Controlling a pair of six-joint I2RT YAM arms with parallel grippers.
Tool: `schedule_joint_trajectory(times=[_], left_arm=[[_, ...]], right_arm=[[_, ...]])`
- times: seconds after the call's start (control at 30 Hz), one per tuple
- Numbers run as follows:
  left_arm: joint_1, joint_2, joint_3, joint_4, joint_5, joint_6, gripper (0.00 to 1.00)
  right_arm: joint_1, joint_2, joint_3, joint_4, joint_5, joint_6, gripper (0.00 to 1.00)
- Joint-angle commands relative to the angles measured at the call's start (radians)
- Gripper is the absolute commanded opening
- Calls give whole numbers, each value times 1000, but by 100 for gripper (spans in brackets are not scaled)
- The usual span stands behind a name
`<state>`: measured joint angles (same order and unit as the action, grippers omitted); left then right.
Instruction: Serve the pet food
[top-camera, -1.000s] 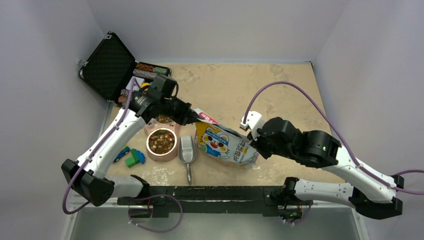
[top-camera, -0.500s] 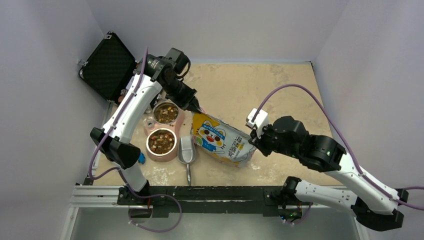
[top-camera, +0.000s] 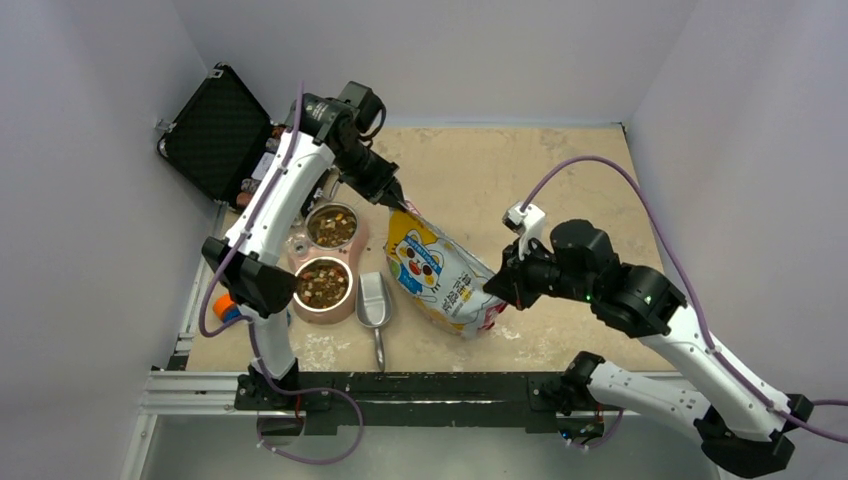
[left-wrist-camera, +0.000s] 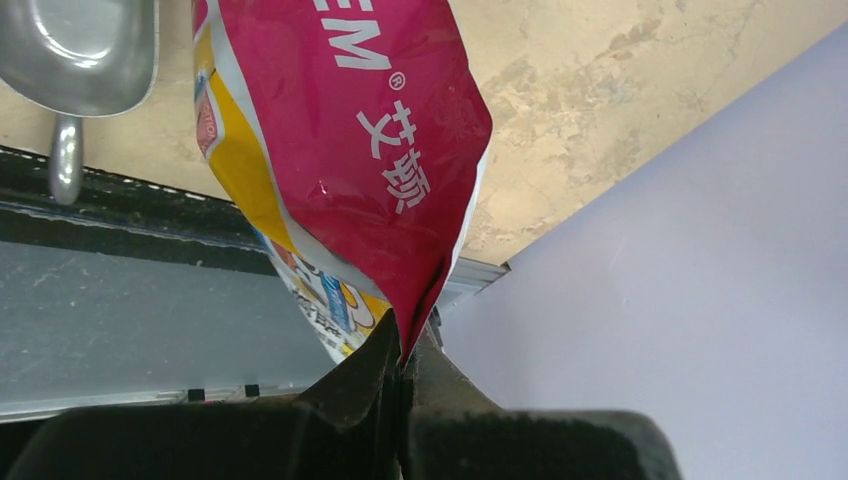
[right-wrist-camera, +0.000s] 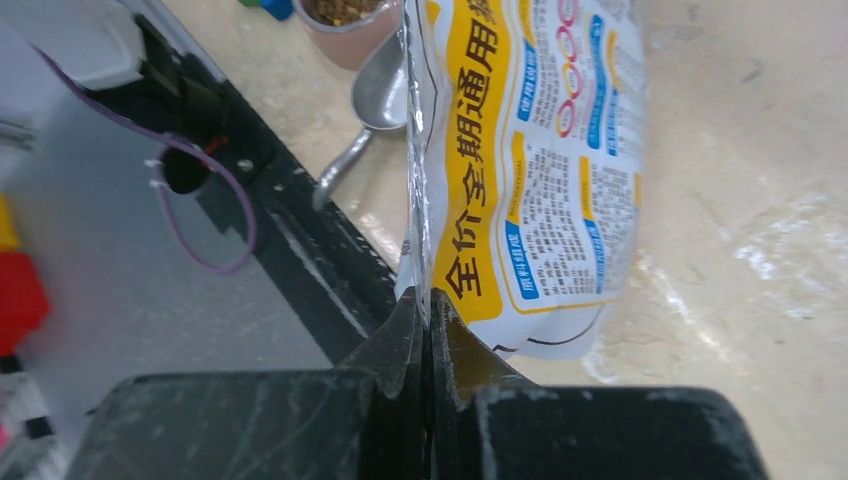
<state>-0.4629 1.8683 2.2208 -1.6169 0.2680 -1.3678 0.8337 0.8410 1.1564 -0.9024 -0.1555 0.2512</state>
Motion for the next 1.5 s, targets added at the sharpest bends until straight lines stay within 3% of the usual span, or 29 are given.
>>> schedule_joint_trajectory(times=[0.0,0.07,0.17,0.4,0.5,0.67,0.77,0.83,1.1,1.27,1.33,1.47], left_arm=[[118,58,111,-158,-257,26,0],[119,71,117,-173,-290,47,0],[126,34,76,-173,-331,62,0],[129,5,84,-159,-365,163,0],[129,-46,30,-73,-299,256,0],[125,-200,-173,94,-96,290,39],[114,-327,-334,202,21,222,72],[100,-375,-406,240,91,167,79],[-67,-456,-444,137,94,-91,84],[-134,-533,-587,307,79,-257,79],[-148,-535,-595,338,58,-282,71],[-181,-526,-591,406,13,-311,68]], right_arm=[[-8,-156,-115,-215,-327,249,0],[-11,-181,-213,-130,-472,330,0],[-19,-203,-257,-62,-546,400,0],[-24,-186,-169,-121,-454,346,0],[-24,-167,-141,-89,-403,321,0],[-21,-70,-38,-124,-328,244,0],[-21,-37,15,-119,-284,224,0],[-21,-10,41,-116,-278,214,0],[1,55,106,-83,-235,181,0],[11,83,155,-105,-207,136,0],[13,90,162,-117,-203,123,0],[21,95,159,-121,-206,110,0]])
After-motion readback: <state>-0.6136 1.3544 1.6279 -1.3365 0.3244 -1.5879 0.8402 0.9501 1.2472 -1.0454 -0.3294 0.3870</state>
